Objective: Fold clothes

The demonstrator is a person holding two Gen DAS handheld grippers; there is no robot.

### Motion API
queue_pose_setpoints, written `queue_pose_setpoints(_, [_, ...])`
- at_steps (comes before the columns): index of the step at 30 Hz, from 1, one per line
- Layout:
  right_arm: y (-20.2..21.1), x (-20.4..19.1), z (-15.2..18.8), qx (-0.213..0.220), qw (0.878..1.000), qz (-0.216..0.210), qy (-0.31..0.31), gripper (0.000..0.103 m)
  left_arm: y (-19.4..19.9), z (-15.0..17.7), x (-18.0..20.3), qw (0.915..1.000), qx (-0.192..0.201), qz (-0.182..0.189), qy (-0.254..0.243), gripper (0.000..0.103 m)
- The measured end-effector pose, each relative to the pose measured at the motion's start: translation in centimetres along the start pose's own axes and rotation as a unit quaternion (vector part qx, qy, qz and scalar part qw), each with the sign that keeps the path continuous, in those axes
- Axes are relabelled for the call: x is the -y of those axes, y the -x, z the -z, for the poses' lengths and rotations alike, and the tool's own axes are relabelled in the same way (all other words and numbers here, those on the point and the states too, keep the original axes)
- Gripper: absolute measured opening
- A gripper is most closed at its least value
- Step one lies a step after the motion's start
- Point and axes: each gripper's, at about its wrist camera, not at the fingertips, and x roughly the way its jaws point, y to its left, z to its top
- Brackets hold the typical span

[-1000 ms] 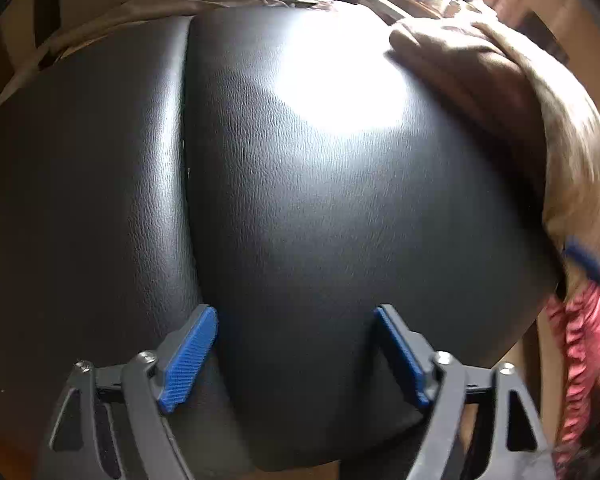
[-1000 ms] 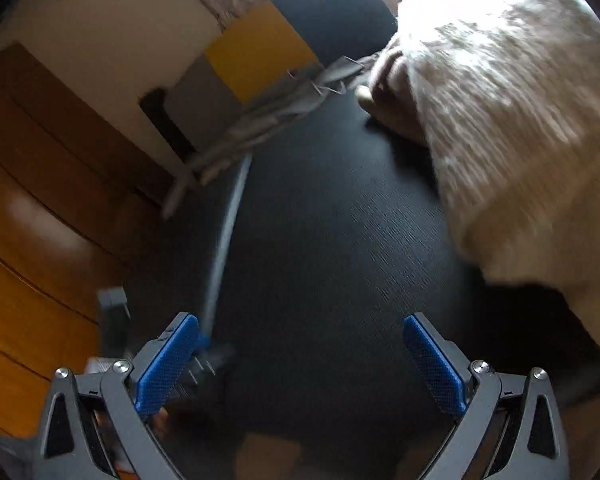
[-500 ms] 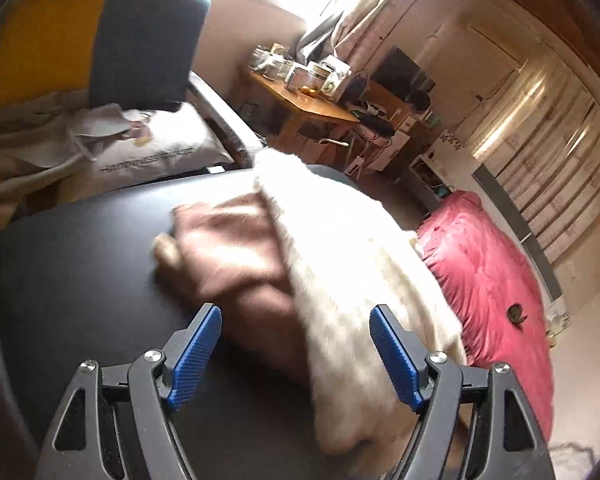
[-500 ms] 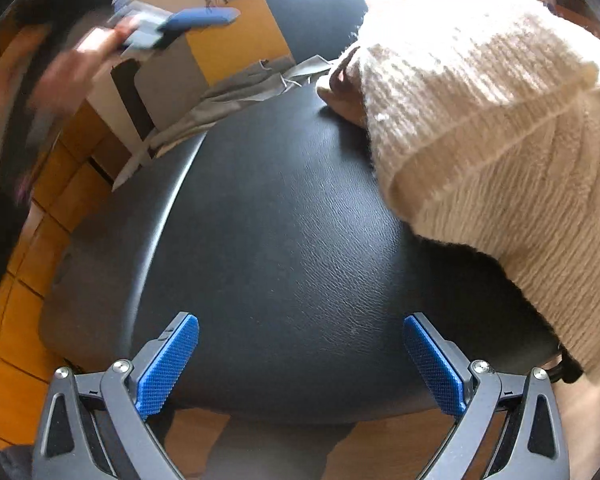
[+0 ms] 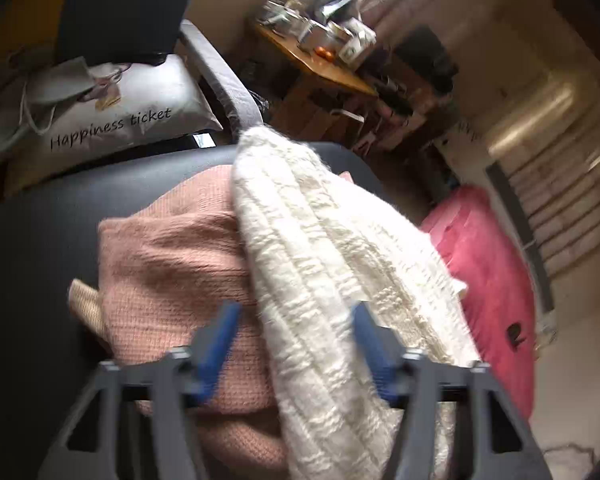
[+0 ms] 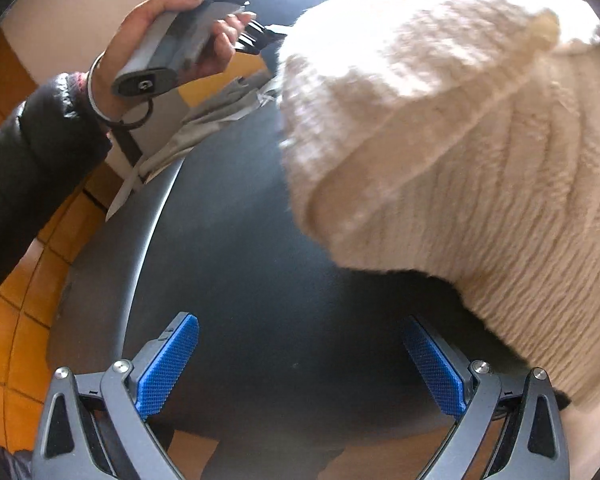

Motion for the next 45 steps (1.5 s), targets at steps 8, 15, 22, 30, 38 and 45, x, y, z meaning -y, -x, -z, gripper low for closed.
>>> queue_pose_setpoints(8, [3.5,2.3,-0.1,0.047,0.998,0.047,-0.019,0.103,5.2,0.8,2.4,0.9973,0.071,0.009,-0.013,0.008])
queue_pose_setpoints(15, [9.4,5.9,-0.7,0.111,0.988,0.069,-0.079,0.103,15.6,8.7,0.9,0.9882,0.138,0.063,-0.021,0.002])
queue_pose_setpoints(22, [11.3,6.7,0.1,0.124,0.982,0.059,-0.133,0.103,22.2,19.5,-7.6,0.9847,0.165,0.015,0.054,0.0])
queue_pose_setpoints(30, [11.8,5.6,0.9,0.123,0.978,0.05,-0.161,0.103,20.2,23.3,-10.9,0.992,0.083,0.024,0.093,0.022])
queue_pose_setpoints(38, [10.5,1.4,-0.5,0.089,0.988,0.101,-0.07,0.103,15.8,18.5,-7.3,0.991,0.055,0.078,0.095,0.041])
queue_pose_setpoints(45, [11.6,3.0,-3.8,0.118,0.985,0.112,-0.063,0.103,11.8,11.6,-5.7,0.9861,0.075,0.099,0.109,0.047])
